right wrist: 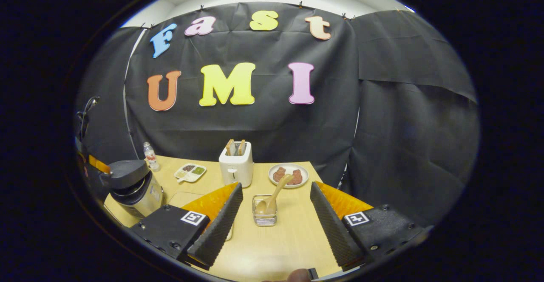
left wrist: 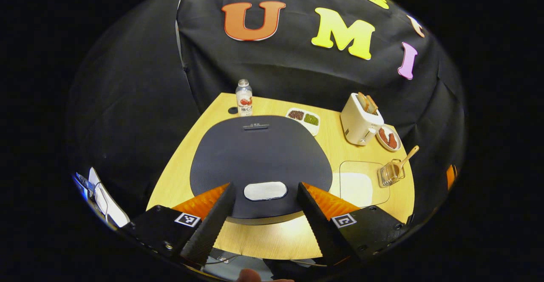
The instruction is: Close the left gripper, press the button to open the rice cooker; take a wooden spoon from the chopstick holder with the right hand, scoop a spoonful of rice and pour it into the rice cooker, then put the wooden spoon back into the chopstick holder.
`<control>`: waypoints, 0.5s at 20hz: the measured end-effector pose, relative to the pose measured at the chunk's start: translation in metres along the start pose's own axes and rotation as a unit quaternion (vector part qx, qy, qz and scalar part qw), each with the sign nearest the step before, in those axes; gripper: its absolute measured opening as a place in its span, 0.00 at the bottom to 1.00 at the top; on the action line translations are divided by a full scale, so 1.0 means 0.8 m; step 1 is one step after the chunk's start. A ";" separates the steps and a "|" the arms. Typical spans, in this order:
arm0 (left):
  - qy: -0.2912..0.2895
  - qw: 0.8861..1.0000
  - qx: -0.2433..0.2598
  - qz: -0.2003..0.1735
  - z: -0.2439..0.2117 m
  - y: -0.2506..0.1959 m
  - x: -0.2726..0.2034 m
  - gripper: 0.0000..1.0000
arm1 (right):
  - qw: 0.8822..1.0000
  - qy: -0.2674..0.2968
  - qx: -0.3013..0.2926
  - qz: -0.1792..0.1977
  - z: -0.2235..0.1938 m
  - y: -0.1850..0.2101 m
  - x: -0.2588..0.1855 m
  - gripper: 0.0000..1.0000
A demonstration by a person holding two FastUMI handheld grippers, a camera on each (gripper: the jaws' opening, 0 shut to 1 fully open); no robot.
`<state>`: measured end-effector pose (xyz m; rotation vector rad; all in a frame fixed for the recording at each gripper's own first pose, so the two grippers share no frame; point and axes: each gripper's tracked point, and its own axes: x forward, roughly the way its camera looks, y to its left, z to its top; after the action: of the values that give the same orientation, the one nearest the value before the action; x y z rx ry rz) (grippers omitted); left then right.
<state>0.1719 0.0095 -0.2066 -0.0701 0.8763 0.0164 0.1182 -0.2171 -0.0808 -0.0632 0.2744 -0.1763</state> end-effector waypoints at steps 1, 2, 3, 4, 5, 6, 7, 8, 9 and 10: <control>0.008 1.000 -0.003 0.001 -0.008 0.000 0.006 0.96 | 1.000 0.000 0.000 0.000 0.000 0.001 0.000 1.00; 0.018 1.000 -0.007 0.001 -0.016 0.000 0.010 0.97 | 1.000 0.001 0.001 0.000 0.000 0.000 0.001 1.00; 0.022 1.000 -0.010 0.002 -0.022 0.002 0.013 0.96 | 1.000 0.002 0.001 0.000 -0.001 -0.001 0.001 1.00; 0.027 1.000 -0.013 0.003 -0.025 0.003 0.018 0.96 | 1.000 0.004 0.002 0.000 -0.004 -0.001 0.002 1.00; 0.033 0.999 -0.016 0.003 -0.031 0.004 0.023 0.96 | 1.000 0.006 0.002 0.001 -0.005 -0.002 0.002 1.00; 0.034 0.999 -0.016 0.007 -0.032 0.004 0.023 0.96 | 1.000 0.006 0.002 0.001 -0.005 -0.002 0.003 1.00; 0.030 0.999 -0.013 0.008 -0.029 0.003 0.028 0.96 | 1.000 0.007 0.003 0.001 -0.005 -0.002 0.004 1.00; 0.036 0.999 -0.012 0.012 -0.033 0.005 0.027 1.00 | 1.000 0.007 0.004 0.002 -0.005 -0.002 0.006 1.00; 0.037 0.999 -0.011 0.017 -0.035 0.005 0.026 0.95 | 1.000 0.007 0.005 0.004 -0.007 -0.001 0.009 1.00; 0.042 0.999 -0.004 0.025 -0.037 0.005 0.027 0.96 | 1.000 0.008 0.006 0.006 -0.007 0.000 0.013 0.99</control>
<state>0.1627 0.0110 -0.2420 -0.0560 0.9618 0.0634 0.1263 -0.2197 -0.0893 -0.0472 0.2903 -0.1661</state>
